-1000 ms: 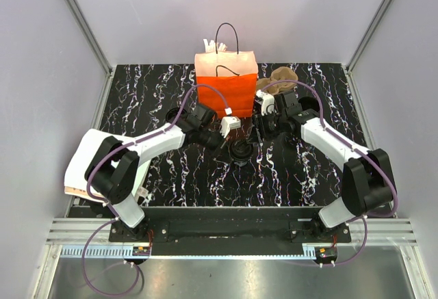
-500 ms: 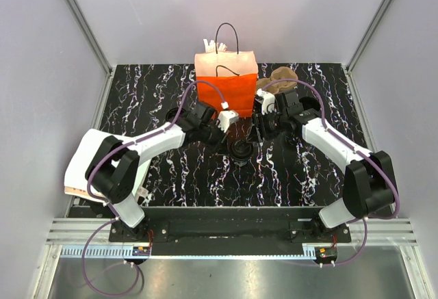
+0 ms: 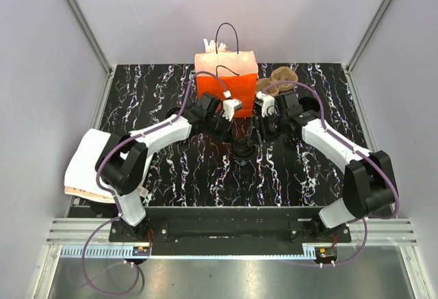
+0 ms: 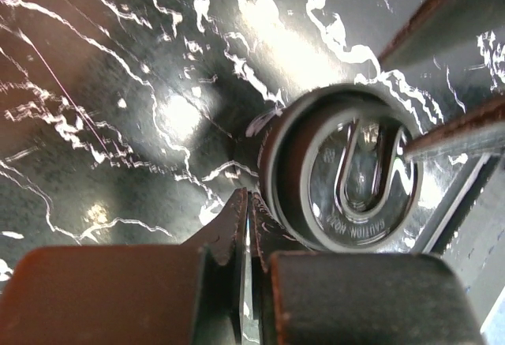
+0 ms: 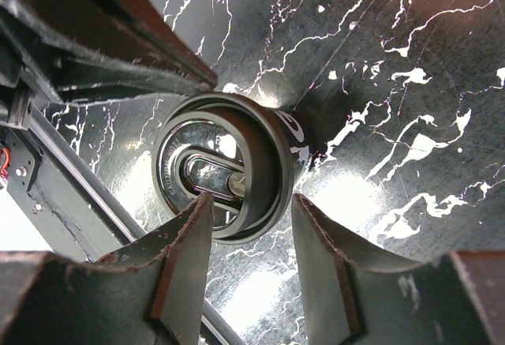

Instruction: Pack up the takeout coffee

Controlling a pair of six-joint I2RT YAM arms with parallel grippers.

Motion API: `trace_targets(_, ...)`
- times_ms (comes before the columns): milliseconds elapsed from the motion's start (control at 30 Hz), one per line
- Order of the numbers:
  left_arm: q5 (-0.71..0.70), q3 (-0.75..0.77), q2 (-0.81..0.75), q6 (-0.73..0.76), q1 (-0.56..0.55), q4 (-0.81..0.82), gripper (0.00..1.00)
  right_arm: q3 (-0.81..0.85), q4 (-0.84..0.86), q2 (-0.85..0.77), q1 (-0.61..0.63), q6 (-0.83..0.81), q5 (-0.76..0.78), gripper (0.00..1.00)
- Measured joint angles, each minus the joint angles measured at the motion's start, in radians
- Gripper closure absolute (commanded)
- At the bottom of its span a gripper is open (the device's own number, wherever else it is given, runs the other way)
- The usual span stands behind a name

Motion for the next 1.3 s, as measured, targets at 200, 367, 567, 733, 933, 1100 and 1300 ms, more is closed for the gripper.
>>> trace_targets(200,-0.019,0.031,0.015,-0.002,0.003,0.002,0.98,0.000,-0.009,-0.003,0.000,-0.009,0.004,0.50)
trace_targets(367,0.004,0.008,-0.018,0.024,0.045,-0.035,1.00,-0.001,-0.010,-0.029,0.000,-0.011,0.007,0.50)
trace_targets(567,0.169,-0.017,-0.072,0.023,0.146,-0.085,1.00,-0.001,-0.010,-0.039,0.000,-0.011,0.003,0.51)
trace_targets(733,0.327,-0.035,-0.059,-0.027,0.149,-0.080,1.00,-0.001,-0.009,-0.033,0.000,-0.011,-0.001,0.50)
trace_targets(933,0.432,-0.060,-0.003,-0.100,0.141,-0.047,0.96,-0.003,-0.005,-0.013,0.000,-0.009,-0.004,0.39)
trace_targets(1100,0.475,-0.073,0.014,-0.151,0.141,-0.009,0.91,-0.003,0.005,0.015,0.000,-0.005,-0.005,0.39)
trace_targets(1300,0.510,-0.085,0.014,-0.203,0.141,0.044,0.85,-0.003,0.014,0.042,0.000,0.004,-0.005,0.44)
